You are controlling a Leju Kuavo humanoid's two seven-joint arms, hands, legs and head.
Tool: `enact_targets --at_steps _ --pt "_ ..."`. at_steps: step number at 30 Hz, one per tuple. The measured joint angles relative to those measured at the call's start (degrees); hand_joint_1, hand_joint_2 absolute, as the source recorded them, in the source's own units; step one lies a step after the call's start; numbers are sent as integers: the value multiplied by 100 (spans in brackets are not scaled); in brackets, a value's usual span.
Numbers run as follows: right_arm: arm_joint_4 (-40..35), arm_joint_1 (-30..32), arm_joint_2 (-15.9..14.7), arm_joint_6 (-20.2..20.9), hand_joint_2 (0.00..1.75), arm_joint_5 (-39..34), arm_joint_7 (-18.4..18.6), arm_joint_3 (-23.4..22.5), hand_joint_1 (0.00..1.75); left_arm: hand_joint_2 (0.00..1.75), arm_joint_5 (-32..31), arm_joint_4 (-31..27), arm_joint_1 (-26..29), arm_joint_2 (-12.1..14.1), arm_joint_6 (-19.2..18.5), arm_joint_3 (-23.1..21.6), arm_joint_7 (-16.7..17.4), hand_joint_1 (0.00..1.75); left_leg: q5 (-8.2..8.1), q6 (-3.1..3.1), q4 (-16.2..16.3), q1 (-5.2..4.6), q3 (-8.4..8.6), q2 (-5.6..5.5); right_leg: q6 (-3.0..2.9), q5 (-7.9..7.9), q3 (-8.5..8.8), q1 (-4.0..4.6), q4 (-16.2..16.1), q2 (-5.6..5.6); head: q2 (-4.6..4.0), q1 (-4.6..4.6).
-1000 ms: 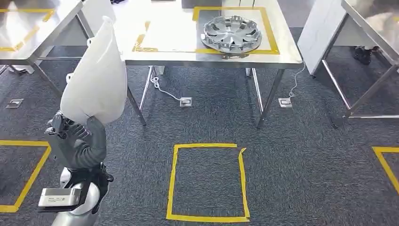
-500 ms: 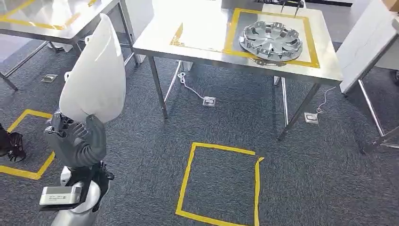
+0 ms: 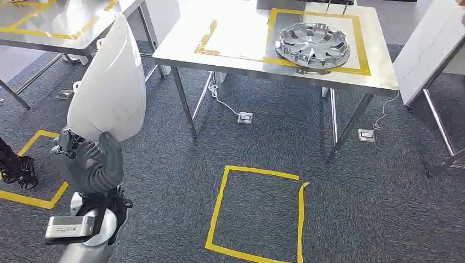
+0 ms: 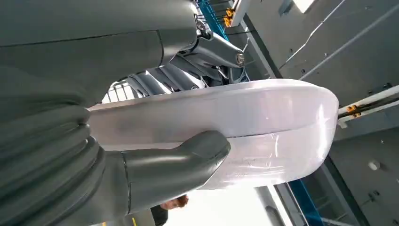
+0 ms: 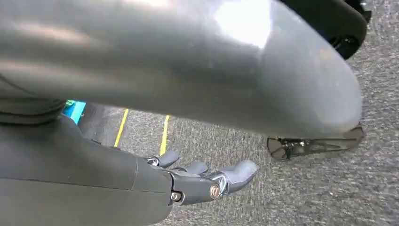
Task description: Take the parts from the cabinet and place them on the table.
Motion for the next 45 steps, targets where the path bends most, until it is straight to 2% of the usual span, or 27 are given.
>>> enact_targets --at_steps 3,5,6,7,10,11,12,13,15,16,17,21,23,25,26,27,28,30,31,32,34,37,40,41,42,43,45 --pt "0 0 0 2 0 2 -2 -2 0 175 20 2 -5 0 11 -2 0 175 4 -13 1 2 -2 1 -2 1 0 1 1 1 0 2" --pt "2 -2 4 0 0 9 0 -2 0 175 28 -6 -12 4 22 -2 -2 175 -2 103 -55 -22 9 2 50 39 41 -25 -96 -10 0 -2" --pt "2 -6 0 0 0 9 -2 -2 0 175 28 -13 -9 0 24 -4 0 175 130 107 -290 72 163 16 68 41 90 -20 -68 -19 0 2" --pt "2 -7 -11 0 0 9 -4 -4 0 175 31 -11 -25 0 33 -4 -4 175 160 120 -377 74 214 23 110 -82 10 -7 86 -15 0 13" --pt "2 -10 -11 0 0 9 -4 -4 0 175 44 -2 -19 4 41 -4 0 175 176 108 -383 115 193 55 212 -707 -585 -81 1257 -16 0 33" --pt "2 1 -11 0 0 11 0 -4 0 175 46 7 -12 4 44 -4 0 175 173 82 -371 135 182 55 250 -746 -702 -119 1476 -19 0 35" --pt "2 8 -11 0 0 11 0 -4 0 175 50 13 -9 4 44 -4 0 175 161 49 -347 165 171 52 292 -633 -673 -157 1406 -20 0 31" --pt "2 9 -11 -5 0 11 -2 -4 0 175 50 13 -9 4 46 -4 0 175 135 -2 -300 205 157 45 345 -410 -511 -198 1077 -21 0 35" --pt "2 4 -17 -13 0 11 -4 -4 0 175 50 13 -12 4 48 -4 0 175 34 -143 -114 283 103 36 473 35 40 -306 68 -15 0 37" --pt "15 -2 15 -13 0 13 0 -4 0 175 50 9 -8 4 48 -4 -2 175 -23 -226 -32 253 50 16 483 -90 12 -271 104 65 0 77" --pt "22 -5 22 -7 0 11 -11 -4 0 175 52 11 -17 9 55 -4 11 175 -75 -278 48 234 1 12 306 -79 -13 -268 104 72 0 103" --pt "22 -3 2 4 0 20 -7 -4 0 175 50 7 -18 13 57 -20 7 175 -58 -368 -30 286 43 17 74 -106 -19 -244 144 10 0 50" --pt "22 3 2 13 0 28 -11 -4 0 175 52 7 -31 28 70 -24 7 175 -403 -311 549 249 -211 220 11 -112 -13 -218 141 -30 0 6" --pt "22 7 2 15 0 33 -11 -4 0 175 50 13 -28 33 74 -28 7 175 -797 -272 1500 194 -695 244 -30 -132 -8 -169 142 -72 0 -18" --pt "24 8 2 19 0 33 -11 -4 0 175 50 15 -26 35 74 -28 7 175 -856 -245 1795 173 -859 244 -49 -145 0 -138 144 -87 0 -18" --pt "22 8 2 19 0 33 -11 -4 0 175 52 17 -24 37 74 -28 11 175 -778 -200 1822 150 -896 244 -67 -159 22 -109 144 -100 0 -17" --pt "24 7 2 19 0 33 -11 -4 0 175 50 17 -26 37 74 -28 9 175 -575 -143 1587 119 -799 244 -81 -181 49 -84 144 -104 0 -17" --pt "24 1 2 19 0 33 -11 -4 0 175 52 15 -32 37 74 -28 7 175 -50 -9 634 46 -347 249 -77 -230 128 -58 143 -107 0 -17" --pt "24 5 4 19 0 33 -11 -4 0 175 50 17 -45 37 74 -28 5 175 -15 54 293 1 -192 289 -66 -253 142 -60 138 -108 0 -13" --pt "24 -4 9 19 0 29 -11 -4 0 175 52 20 -62 37 76 -31 2 175 -77 50 205 -30 -125 319 -28 -273 136 -23 157 -108 0 -13" --pt "24 -4 7 0 0 15 -11 -7 0 175 74 24 -76 37 76 -33 -2 175 -78 46 216 -48 -146 276 39 -264 137 -46 111 -124 0 -15" --pt "24 -13 4 -13 0 13 -13 -7 0 175 107 13 -89 42 76 -33 -9 175 -59 123 98 9 -50 245 135 -342 173 -54 189 -104 0 -7" --pt "24 -19 6 -18 0 9 -11 -13 0 175 120 22 -114 42 76 -33 -11 175 -100 199 98 1 -29 247 179 -895 -542 -54 1422 -84 0 7" --pt "24 -10 7 -22 0 9 -11 -15 0 175 127 31 -114 42 76 -33 -11 175 -113 213 102 -6 -26 242 184 -979 -786 -51 1796 -80 0 9" --pt "24 -1 4 -24 0 9 -11 -20 0 175 136 42 -114 42 76 -33 -11 175 -124 212 106 -7 -14 227 183 -900 -894 -52 1889 -80 0 7" --pt "24 3 4 -33 0 9 -11 -22 0 175 140 48 -114 42 76 -33 -11 175 -144 206 108 -8 14 206 176 -675 -853 -51 1694 -79 0 7" --pt "24 3 2 -31 0 9 -11 -31 0 175 144 50 -115 42 76 -33 -13 175 -193 179 115 -8 87 177 139 -72 -449 -47 743 -72 0 9"
